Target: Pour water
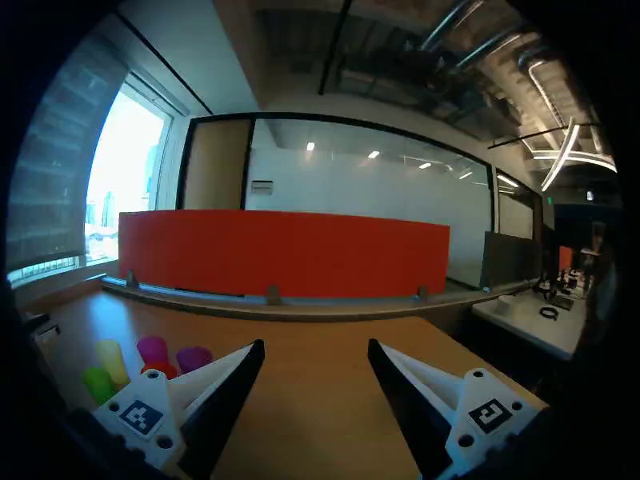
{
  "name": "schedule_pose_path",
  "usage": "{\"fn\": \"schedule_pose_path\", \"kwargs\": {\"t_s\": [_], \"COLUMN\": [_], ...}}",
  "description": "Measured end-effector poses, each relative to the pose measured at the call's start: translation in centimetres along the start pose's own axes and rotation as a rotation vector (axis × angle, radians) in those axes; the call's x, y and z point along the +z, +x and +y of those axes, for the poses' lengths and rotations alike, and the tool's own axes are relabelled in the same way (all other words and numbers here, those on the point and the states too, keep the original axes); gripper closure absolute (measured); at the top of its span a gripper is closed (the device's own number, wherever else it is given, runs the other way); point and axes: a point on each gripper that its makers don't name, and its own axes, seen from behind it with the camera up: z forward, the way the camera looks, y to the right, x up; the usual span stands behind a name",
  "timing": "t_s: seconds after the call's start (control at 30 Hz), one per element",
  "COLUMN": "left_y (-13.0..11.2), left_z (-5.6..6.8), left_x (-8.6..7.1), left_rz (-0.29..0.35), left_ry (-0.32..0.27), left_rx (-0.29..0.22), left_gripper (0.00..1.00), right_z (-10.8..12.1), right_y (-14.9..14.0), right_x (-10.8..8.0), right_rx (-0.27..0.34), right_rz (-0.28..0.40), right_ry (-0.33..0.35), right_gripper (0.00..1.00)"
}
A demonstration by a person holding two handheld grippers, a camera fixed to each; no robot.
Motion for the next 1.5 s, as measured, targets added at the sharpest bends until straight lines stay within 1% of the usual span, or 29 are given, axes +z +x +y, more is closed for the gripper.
{"fn": "schedule_pose_path", "kwargs": {"t_s": [0.47, 0.8, 1.07, 1.27, 1.5], "left_y": [0.1, 0.2, 0.2, 0.2, 0.2], "left_z": [0.0, 0.0, 0.0, -0.1, 0.0], "left_x": [0.0, 0.1, 0.0, 0.0, 0.0], "left_rz": [-0.002, -0.003, -0.003, -0.003, -0.003], "left_ry": [-0.003, -0.003, -0.003, -0.003, -0.003], "left_rx": [0.001, 0.003, 0.003, 0.002, 0.003], "left_gripper": [0.01, 0.01, 0.01, 0.01, 0.01], "right_z": [0.1, 0.4, 0.6, -0.3, -1.5], "right_y": [0.1, 0.7, 0.7, -0.4, -1.0], "right_x": [-0.5, -0.7, -0.9, -0.7, -0.7], "right_rx": [-0.004, -0.002, -0.019, -0.02, -0.009], "right_rz": [0.004, 0.046, 0.086, 0.095, 0.133], "right_ry": [0.001, 0.005, 0.019, 0.058, 0.094], "right_gripper": [0.0, 0.0, 0.0, 0.0, 0.0]}}
